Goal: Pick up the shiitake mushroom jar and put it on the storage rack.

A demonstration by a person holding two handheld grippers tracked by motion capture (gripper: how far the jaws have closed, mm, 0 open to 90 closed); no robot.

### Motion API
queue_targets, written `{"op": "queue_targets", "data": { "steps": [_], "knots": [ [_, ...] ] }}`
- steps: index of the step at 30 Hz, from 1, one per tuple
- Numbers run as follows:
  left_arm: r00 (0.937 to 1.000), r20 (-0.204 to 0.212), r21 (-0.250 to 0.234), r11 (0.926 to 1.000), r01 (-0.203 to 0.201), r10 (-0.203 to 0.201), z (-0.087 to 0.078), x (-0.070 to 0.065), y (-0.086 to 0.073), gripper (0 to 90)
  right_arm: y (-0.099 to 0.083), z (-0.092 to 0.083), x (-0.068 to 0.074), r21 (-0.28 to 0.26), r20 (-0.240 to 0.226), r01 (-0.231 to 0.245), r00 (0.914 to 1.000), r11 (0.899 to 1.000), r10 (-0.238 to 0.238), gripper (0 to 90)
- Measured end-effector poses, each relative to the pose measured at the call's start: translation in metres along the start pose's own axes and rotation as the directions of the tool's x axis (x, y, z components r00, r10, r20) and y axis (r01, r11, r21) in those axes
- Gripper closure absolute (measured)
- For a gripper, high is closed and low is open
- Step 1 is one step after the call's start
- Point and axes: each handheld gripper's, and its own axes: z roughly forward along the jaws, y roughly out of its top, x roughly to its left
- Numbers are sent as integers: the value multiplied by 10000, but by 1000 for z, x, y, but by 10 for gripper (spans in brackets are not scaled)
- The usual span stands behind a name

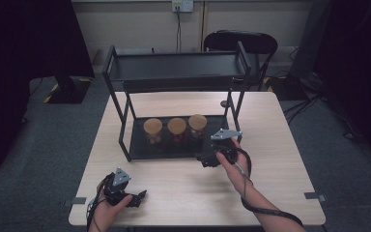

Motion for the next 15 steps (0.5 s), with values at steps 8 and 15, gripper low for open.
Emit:
{"op": "queue_targets", "data": {
  "steps": [8, 15],
  "knots": [
    [10000, -2, 0, 10000, -2, 2, 0, 0, 0, 4, -7, -7, 0, 69, -62, 193, 9998, 9998, -192, 36],
    [10000, -1, -1, 10000, -1, 1, 0, 0, 0, 4, -13, -14, 0, 97, -205, 266, 9994, 9996, -264, 36]
  ]
}}
